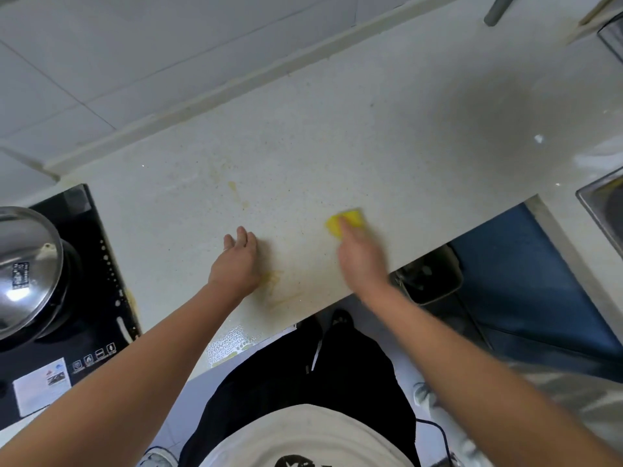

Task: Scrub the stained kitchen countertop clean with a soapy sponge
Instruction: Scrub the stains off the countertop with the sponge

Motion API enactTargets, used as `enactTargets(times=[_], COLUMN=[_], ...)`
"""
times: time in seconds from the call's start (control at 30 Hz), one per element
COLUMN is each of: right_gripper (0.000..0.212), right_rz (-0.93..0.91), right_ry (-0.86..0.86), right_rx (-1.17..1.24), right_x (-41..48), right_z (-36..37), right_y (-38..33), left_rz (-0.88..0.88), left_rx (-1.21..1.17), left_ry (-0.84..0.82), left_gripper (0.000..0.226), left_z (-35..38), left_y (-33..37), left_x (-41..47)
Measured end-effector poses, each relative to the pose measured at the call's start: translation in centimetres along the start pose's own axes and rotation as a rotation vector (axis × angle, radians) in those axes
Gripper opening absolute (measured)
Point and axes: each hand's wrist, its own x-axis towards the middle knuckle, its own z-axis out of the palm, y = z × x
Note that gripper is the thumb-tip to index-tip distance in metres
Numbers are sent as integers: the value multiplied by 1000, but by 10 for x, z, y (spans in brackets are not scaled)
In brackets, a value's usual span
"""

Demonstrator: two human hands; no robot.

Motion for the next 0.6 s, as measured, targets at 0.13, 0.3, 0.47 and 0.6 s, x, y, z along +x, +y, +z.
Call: enactTargets(times=[0.13,0.3,0.47,0.6], right_gripper=[51,56,63,57], right_rz=[266,168,-76,-187], right_ry=[224,169,-212,-199], right_rx=[-30,-24,-17,77], right_x=[23,-7,-55,-55], right_z=[-51,-2,65,61], right_y=[111,67,-55,-73], left_rz=[30,70,22,-76], left_rx=[4,-26,-155,-194], left_ry=[6,4,61,27], left_gripper=[76,65,62,87], left_z=[5,14,36,52], left_y=[3,3,-3,-11], left_x=[-16,-36,-63,-88])
